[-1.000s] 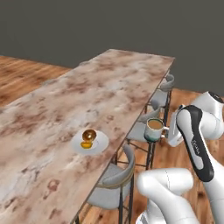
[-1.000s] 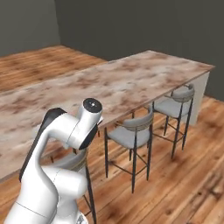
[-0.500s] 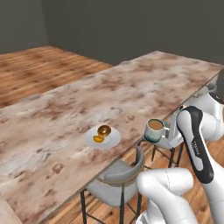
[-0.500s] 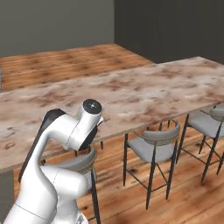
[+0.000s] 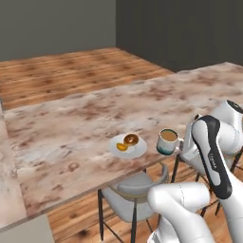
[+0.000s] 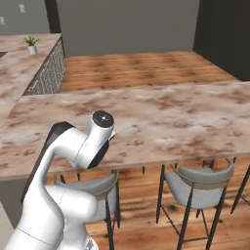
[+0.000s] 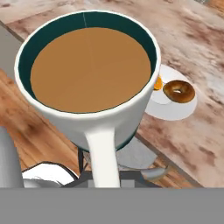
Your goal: Pick up the brewed coffee from the coffee machine and place it next to the breakfast plate on the dining counter.
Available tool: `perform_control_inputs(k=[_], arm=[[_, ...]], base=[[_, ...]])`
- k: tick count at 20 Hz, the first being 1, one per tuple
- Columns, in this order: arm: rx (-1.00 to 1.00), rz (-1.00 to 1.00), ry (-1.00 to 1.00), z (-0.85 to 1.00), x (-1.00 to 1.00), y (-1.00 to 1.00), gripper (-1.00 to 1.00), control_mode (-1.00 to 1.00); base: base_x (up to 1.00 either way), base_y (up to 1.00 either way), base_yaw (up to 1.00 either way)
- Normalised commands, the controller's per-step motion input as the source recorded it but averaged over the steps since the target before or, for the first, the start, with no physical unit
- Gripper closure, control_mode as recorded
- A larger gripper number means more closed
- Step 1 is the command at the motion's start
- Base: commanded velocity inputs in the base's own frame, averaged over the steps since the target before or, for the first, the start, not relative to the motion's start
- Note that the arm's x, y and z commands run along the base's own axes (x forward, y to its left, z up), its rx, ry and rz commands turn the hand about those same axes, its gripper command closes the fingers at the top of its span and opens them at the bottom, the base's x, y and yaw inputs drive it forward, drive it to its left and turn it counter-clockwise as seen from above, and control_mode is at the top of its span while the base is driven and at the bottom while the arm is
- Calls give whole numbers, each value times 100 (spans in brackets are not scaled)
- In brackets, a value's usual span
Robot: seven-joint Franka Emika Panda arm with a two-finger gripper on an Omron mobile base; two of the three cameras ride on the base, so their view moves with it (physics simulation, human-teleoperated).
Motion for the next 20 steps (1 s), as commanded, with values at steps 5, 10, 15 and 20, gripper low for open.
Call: perform_control_inputs(k=[5,10,15,20], arm=[[0,0,0,0,0,0,100,100],[0,0,0,0,0,0,100,100],[0,0,0,0,0,0,100,100],[0,2,13,0,50,-1,100,-100]], base=[[100,0,51],[100,0,46],[89,0,34],[0,0,0]])
